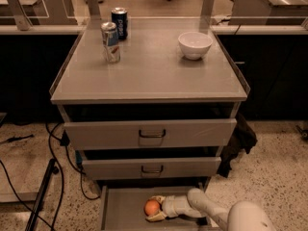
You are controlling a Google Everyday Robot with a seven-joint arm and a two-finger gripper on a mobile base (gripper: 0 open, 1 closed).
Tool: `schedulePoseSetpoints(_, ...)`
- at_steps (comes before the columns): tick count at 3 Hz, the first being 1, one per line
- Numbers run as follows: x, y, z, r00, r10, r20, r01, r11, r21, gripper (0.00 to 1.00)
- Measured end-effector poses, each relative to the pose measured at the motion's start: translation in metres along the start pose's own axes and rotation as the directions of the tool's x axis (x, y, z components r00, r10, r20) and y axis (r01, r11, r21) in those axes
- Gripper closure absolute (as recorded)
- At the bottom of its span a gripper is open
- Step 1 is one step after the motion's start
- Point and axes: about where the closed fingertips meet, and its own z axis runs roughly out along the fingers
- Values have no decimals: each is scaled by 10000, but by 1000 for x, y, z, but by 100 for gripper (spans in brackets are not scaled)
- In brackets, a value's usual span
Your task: Place orange into bottom drawer
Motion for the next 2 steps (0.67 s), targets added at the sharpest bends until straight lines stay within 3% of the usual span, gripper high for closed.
schedulePoseSetpoints(1,0,0,0,10000,0,1,0,10000,-2,0)
schedulePoseSetpoints(2,0,0,0,10000,0,1,0,10000,-2,0)
